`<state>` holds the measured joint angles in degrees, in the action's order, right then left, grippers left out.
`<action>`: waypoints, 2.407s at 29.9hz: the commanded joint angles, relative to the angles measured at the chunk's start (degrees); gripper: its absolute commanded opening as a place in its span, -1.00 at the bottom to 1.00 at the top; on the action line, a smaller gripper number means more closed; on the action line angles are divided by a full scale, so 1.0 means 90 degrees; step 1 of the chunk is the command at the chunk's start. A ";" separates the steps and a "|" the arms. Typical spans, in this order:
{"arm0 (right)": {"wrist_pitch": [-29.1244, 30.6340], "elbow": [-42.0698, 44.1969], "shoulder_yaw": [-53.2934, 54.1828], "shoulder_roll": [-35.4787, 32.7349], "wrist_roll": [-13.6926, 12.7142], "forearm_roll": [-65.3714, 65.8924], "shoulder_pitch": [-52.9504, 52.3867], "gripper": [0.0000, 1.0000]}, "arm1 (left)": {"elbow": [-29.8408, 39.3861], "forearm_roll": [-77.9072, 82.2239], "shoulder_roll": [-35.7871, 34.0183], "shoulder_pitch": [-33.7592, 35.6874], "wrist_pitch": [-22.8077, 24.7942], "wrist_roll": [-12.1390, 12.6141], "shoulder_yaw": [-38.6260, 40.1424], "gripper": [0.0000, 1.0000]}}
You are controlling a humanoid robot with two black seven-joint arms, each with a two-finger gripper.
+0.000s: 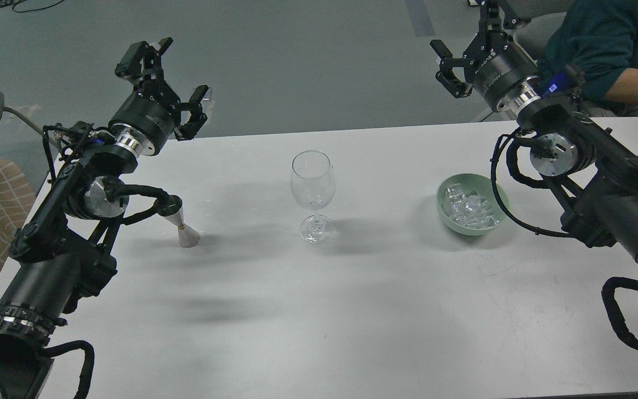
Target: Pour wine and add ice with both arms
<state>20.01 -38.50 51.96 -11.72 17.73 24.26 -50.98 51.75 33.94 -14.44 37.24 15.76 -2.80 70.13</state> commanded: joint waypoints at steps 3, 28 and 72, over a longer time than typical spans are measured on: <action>-0.0006 0.0010 0.0037 0.0013 0.0003 -0.0001 0.0001 1.00 | 0.0002 -0.0001 -0.0007 0.0003 0.0016 -0.0041 0.0001 0.96; -0.0065 0.0088 -0.0002 -0.0250 -0.0075 -0.0030 -0.0165 1.00 | -0.0808 -0.0968 -0.0261 0.0344 -0.0159 0.0008 -0.0048 0.96; 0.0023 0.0020 -0.0002 -0.0182 -0.0192 -0.0010 -0.0087 1.00 | -0.0096 -0.1056 -0.0290 0.0188 0.0114 0.0047 -0.0361 0.96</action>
<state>20.22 -38.29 51.87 -13.36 16.00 24.17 -51.77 50.72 24.56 -17.05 38.94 16.86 -2.62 66.71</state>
